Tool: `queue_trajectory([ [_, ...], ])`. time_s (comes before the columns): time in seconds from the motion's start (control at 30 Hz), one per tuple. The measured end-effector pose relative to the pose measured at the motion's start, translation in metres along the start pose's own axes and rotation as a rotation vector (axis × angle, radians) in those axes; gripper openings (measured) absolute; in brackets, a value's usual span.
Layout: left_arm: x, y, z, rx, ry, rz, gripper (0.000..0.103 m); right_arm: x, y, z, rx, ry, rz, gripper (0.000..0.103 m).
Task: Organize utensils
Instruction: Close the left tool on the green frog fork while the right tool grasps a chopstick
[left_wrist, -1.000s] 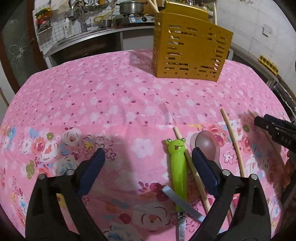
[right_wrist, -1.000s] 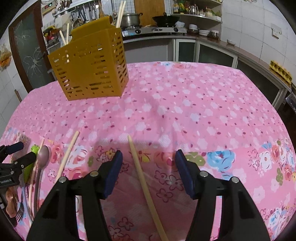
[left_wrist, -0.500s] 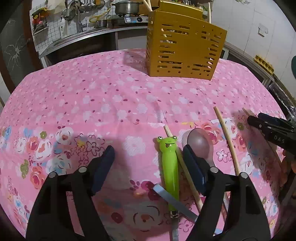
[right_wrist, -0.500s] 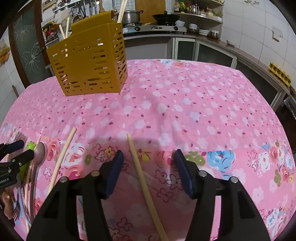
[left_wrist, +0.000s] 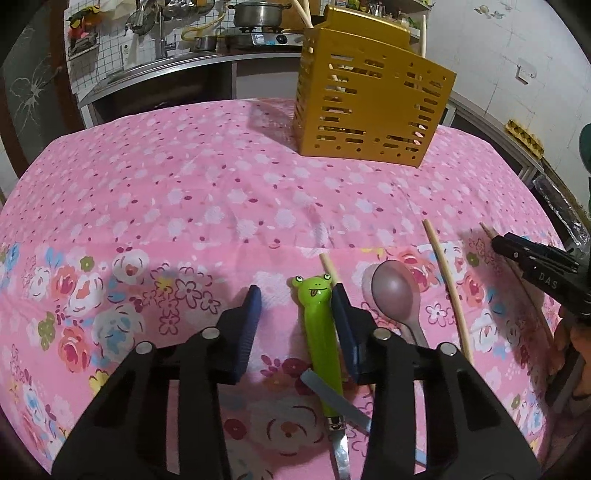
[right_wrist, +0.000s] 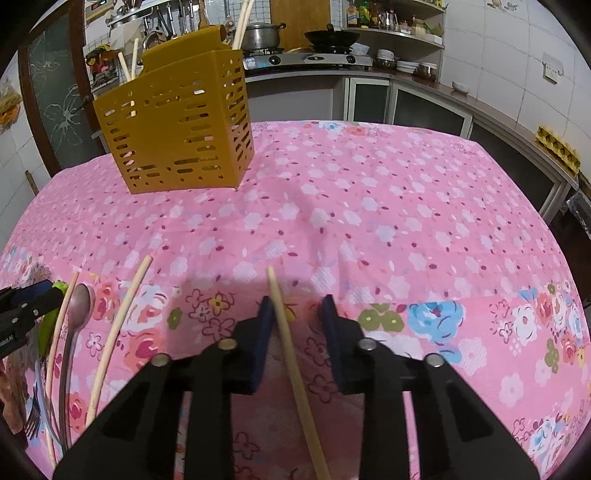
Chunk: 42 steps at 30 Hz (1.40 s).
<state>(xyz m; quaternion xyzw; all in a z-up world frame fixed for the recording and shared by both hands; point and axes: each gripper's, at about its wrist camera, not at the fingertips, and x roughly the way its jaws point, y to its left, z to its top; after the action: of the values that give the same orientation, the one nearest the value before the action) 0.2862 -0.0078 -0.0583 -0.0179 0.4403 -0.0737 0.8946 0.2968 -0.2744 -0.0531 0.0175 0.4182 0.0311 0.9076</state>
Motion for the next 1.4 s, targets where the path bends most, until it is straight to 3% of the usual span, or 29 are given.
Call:
queue_trajectory([
  [0.13, 0.000, -0.004, 0.000, 0.024, 0.008, 0.003, 0.025, -0.001, 0.003, 0.000, -0.023, 0.000, -0.027, 0.012],
  [0.33, 0.003, -0.012, -0.001, 0.069, 0.023, 0.042, 0.025, 0.000, 0.002, 0.000, -0.026, 0.009, -0.041, 0.012],
  [0.7, 0.011, -0.015, 0.011, 0.069, 0.058, 0.025, 0.022, 0.005, 0.007, 0.008, -0.050, 0.034, -0.060, 0.012],
  [1.4, 0.016, -0.025, 0.014, 0.118, 0.042, 0.044, 0.022, 0.002, 0.012, 0.006, 0.003, 0.126, -0.063, 0.009],
])
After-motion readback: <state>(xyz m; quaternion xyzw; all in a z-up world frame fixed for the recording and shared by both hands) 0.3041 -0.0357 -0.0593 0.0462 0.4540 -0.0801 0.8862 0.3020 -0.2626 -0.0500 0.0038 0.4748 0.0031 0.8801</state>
